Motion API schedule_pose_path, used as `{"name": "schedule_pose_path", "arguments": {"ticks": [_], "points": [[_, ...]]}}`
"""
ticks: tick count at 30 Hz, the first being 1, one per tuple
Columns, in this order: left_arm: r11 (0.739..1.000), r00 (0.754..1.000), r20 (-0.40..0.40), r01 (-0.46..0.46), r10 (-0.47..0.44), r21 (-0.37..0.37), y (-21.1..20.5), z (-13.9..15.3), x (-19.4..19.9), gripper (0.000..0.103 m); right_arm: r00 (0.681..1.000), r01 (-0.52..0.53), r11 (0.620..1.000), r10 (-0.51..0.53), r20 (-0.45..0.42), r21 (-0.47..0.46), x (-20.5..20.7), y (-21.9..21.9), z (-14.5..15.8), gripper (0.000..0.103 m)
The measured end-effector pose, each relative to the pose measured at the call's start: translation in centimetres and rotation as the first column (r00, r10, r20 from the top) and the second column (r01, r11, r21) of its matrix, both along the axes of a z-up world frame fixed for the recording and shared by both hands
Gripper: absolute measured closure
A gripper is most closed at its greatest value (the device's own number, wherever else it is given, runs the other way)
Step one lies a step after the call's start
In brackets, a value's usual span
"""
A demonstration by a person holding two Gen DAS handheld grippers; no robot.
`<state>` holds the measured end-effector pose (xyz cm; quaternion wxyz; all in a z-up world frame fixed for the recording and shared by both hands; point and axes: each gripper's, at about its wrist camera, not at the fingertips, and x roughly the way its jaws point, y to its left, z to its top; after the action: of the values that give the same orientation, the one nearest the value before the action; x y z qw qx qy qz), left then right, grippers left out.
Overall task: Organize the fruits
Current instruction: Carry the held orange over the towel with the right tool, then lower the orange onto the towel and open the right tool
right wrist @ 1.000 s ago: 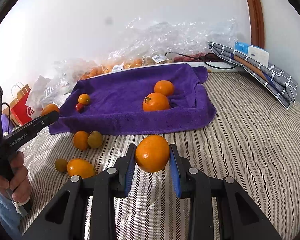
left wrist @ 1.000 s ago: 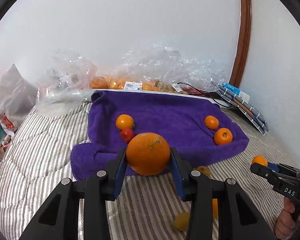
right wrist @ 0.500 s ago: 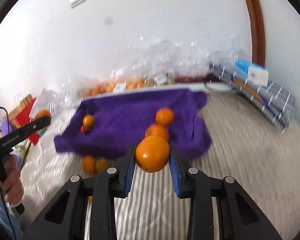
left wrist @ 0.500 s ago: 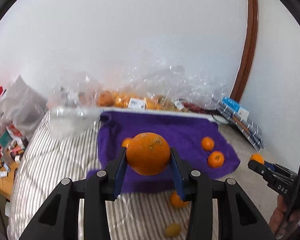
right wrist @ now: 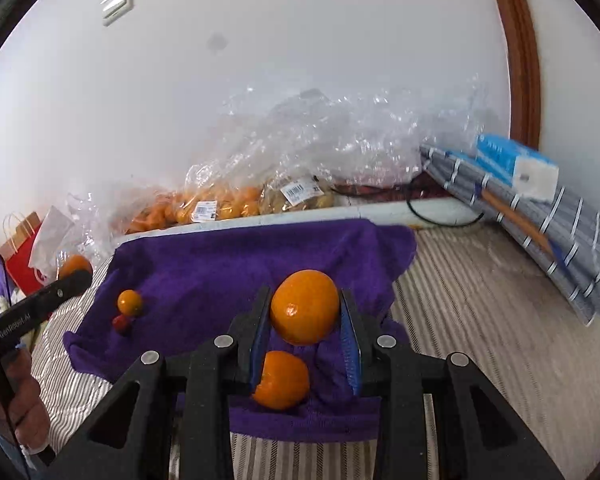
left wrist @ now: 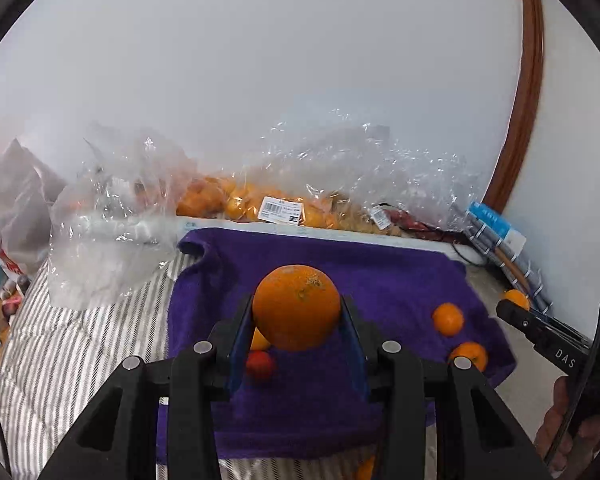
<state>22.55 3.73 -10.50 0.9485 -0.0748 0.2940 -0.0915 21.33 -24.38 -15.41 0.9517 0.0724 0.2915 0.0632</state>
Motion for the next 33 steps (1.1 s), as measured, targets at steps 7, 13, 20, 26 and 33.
{"name": "schedule_pose_path", "arguments": {"ticks": [7, 13, 20, 26, 33], "points": [[0.997, 0.998, -0.042, -0.039, 0.037, -0.062, 1.8, -1.2, 1.0, 0.064, 0.999, -0.015, 1.0, 0.014, -0.038, -0.021, 1.1, -0.2, -1.2, 0.071], [0.993, 0.997, -0.054, -0.068, 0.063, -0.098, 3.1, -1.7, 1.4, 0.064, 0.996, -0.027, 1.0, 0.026, -0.084, -0.005, 2.0, -0.4, -2.2, 0.071], [0.993, 0.997, -0.076, -0.023, 0.014, -0.118, 2.5, -2.4, 1.7, 0.064, 0.991, -0.049, 0.998, 0.044, -0.123, -0.042, 2.3, 0.6, -3.1, 0.071], [0.993, 0.995, -0.076, 0.059, -0.067, -0.103, 0.7, -2.8, 1.4, 0.064, 0.99, -0.026, 0.999, 0.022, -0.139, -0.025, 2.4, 0.0, -3.2, 0.071], [0.995, 0.993, -0.083, 0.077, -0.082, -0.063, -0.4, -3.3, 1.4, 0.064, 0.985, 0.012, 1.0, -0.013, -0.172, -0.007, 2.7, -0.6, -3.4, 0.07]]}}
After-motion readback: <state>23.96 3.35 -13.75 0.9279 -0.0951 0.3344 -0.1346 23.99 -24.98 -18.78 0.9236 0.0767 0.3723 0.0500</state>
